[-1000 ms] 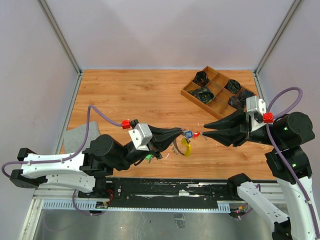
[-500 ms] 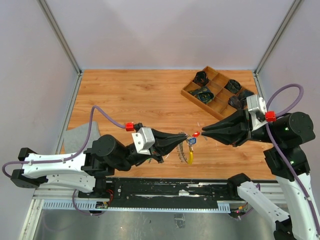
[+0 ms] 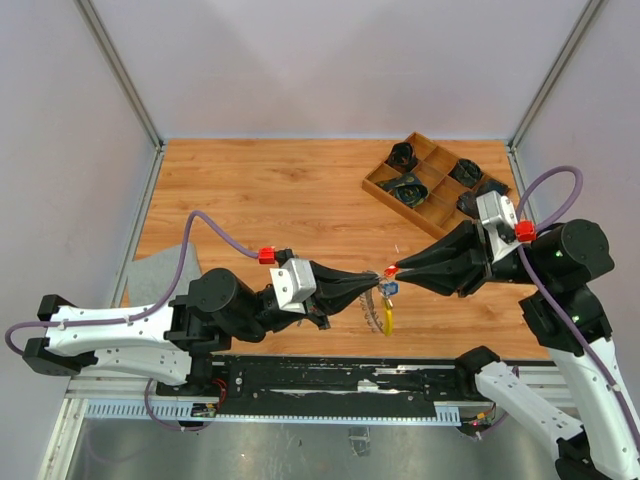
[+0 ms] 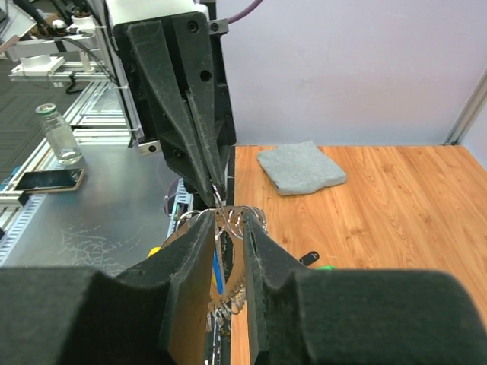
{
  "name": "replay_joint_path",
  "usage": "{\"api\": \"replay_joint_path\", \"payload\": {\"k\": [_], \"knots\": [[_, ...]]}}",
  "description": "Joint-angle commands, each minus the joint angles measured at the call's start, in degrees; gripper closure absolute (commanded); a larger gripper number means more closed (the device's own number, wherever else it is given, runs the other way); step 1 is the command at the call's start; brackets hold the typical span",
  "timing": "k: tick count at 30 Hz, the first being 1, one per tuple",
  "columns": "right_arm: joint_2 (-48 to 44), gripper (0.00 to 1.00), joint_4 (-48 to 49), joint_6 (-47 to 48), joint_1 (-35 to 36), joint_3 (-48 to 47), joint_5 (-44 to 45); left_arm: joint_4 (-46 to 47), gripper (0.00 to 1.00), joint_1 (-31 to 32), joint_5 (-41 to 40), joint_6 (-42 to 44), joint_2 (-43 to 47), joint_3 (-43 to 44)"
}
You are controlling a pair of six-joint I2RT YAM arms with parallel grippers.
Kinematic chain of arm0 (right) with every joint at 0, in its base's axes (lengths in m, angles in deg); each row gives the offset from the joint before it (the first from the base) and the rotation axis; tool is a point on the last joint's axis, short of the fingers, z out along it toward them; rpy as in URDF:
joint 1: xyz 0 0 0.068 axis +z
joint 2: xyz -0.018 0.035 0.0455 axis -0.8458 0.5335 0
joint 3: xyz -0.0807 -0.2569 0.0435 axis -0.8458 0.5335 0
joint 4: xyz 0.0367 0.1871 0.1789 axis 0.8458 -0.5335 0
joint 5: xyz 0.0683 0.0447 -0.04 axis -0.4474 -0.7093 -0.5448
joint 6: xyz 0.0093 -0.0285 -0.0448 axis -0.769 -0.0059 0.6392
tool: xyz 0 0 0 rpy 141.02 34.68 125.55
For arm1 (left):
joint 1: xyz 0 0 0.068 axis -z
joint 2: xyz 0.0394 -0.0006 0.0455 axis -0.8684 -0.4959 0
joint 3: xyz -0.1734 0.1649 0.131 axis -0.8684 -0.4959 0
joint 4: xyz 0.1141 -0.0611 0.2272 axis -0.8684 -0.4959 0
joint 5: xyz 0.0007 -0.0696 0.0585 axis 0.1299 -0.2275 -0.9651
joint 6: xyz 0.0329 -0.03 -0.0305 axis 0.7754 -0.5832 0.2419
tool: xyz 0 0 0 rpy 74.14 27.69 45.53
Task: Put the keys on the keyring
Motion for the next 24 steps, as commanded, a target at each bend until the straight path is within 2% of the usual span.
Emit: {"api": "replay_joint_path", "payload": {"k": [1,24], "knots": [[0.09,0.77,-0.37,1.59,2.19,0.44,0.67,1.93,1.0,-0.26,1.21,-0.02,-0.22,2.53],[1.06,0.78,-6.2,5.81,4.67,0.2,2.37,1.49,1.0,-0.23,1.71,0.53,-0.94,3.49]]}}
